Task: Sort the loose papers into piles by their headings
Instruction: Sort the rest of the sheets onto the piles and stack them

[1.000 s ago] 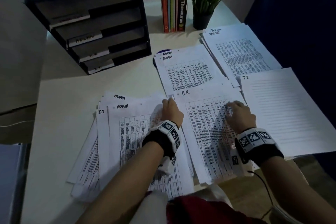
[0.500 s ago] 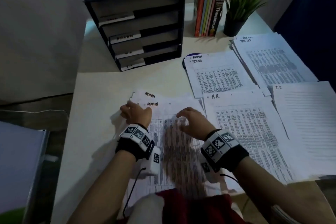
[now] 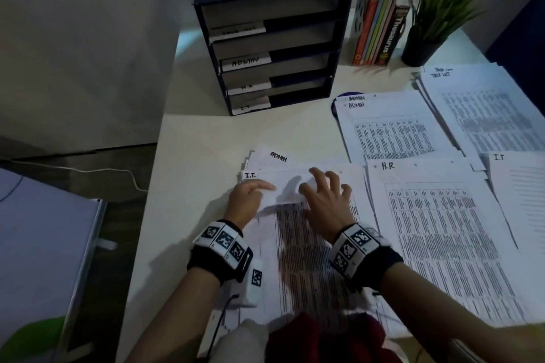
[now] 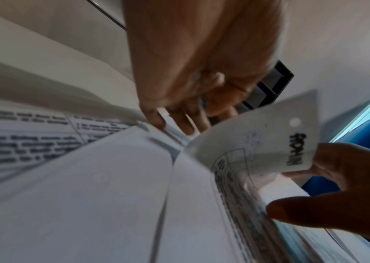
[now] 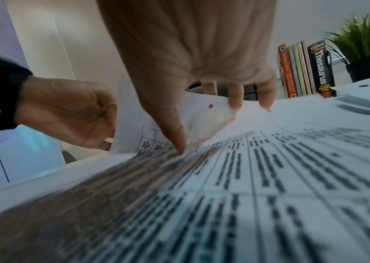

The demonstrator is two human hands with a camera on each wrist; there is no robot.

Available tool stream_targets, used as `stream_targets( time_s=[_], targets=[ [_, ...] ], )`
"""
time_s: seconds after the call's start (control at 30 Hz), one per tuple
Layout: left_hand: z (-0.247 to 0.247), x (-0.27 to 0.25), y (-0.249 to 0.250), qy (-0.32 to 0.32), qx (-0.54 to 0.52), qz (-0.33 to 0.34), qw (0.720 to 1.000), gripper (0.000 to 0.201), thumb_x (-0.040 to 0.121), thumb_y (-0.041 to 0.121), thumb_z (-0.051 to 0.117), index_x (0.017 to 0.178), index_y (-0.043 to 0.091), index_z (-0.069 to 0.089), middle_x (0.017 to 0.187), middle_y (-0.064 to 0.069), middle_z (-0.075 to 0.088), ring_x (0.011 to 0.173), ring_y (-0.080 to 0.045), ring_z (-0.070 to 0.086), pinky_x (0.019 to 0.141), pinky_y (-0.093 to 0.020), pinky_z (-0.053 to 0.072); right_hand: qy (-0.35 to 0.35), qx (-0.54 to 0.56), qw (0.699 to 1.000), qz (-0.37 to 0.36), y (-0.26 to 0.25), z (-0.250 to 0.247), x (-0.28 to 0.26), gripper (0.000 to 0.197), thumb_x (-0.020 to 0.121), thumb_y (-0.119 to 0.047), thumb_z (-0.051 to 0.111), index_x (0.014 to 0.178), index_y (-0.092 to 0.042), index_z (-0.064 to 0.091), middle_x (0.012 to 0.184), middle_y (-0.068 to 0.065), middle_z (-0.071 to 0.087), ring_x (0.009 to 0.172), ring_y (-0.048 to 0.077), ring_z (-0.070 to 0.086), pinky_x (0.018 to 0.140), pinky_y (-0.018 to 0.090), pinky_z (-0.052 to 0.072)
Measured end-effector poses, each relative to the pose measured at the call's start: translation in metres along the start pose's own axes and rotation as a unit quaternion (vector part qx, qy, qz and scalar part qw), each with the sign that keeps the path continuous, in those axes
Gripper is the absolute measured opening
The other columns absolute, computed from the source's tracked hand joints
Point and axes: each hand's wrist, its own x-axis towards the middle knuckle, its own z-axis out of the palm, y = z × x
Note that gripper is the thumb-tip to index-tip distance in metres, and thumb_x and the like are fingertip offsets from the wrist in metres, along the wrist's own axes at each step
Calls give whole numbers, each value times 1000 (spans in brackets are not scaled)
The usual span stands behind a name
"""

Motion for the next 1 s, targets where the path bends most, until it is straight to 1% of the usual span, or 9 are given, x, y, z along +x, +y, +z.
stream_targets(
  time_s=[0.07,0.17,0.3,0.4,0.53,0.63,0.73,0.83,1.0],
  targets=[
    [-5,11,-6,113,11,-61,992,37,85,-2,42,117,4,60,126,-9,56,115,-22,51,103,-30,38,20,-53,998,-12,-3,0,-3,47,71,-16,75,115,-20,59,144,10,36,132,37,31,101,64,24],
    [-4,19,-10,120,40,-107,986,41,78,12,45,115,3,59,122,-22,55,112,-38,52,97,-42,44,15,-54,997,-51,-7,-2,-1,49,55,-19,85,101,-20,68,121,9,60,116,32,54,97,67,29],
    [1,17,-13,138,0,-32,990,38,84,0,48,119,10,58,118,-14,58,106,-25,56,92,-30,44,-65,80,990,-94,-8,1,3,50,86,-50,51,125,-19,51,130,-2,51,121,16,43,111,42,21],
    [2,11,-16,143,25,33,989,41,89,-2,46,127,10,55,124,-13,56,114,-23,54,98,-26,40,-42,204,976,-59,-12,-3,7,73,72,-78,18,88,-23,63,97,-6,64,94,13,55,110,50,16],
    [5,-2,-19,144,77,98,982,43,90,-5,48,131,8,50,136,-14,48,129,-24,43,111,-30,30,-36,315,949,10,-21,-10,16,85,85,-72,10,88,-10,68,94,2,70,96,18,59,112,52,6],
    [7,-6,-23,134,122,123,976,43,90,-2,49,132,9,50,142,-14,42,133,-24,36,113,-26,24,-38,303,952,27,-25,-12,23,59,92,-59,22,81,-15,60,84,-2,65,91,20,57,109,52,15],
    [6,-7,-23,125,114,110,979,27,87,2,54,112,2,64,126,-16,54,104,-22,53,85,-14,36,-12,295,955,30,-21,-11,27,31,97,-38,41,122,-23,50,97,-3,69,102,20,60,110,50,19],
    [3,-8,-22,71,71,88,991,19,83,2,58,99,-3,68,108,-11,56,90,-19,52,73,-15,36,-4,281,960,8,-21,-14,27,57,91,-15,50,140,-35,29,102,-6,69,105,16,60,110,53,17],
    [-7,-13,-14,-17,-79,49,996,20,91,6,48,97,-3,65,97,-11,59,90,-24,54,75,-27,43,51,118,992,-16,-19,-16,29,24,91,-24,53,112,-24,64,108,-2,63,116,20,45,108,51,9]
  ],
)
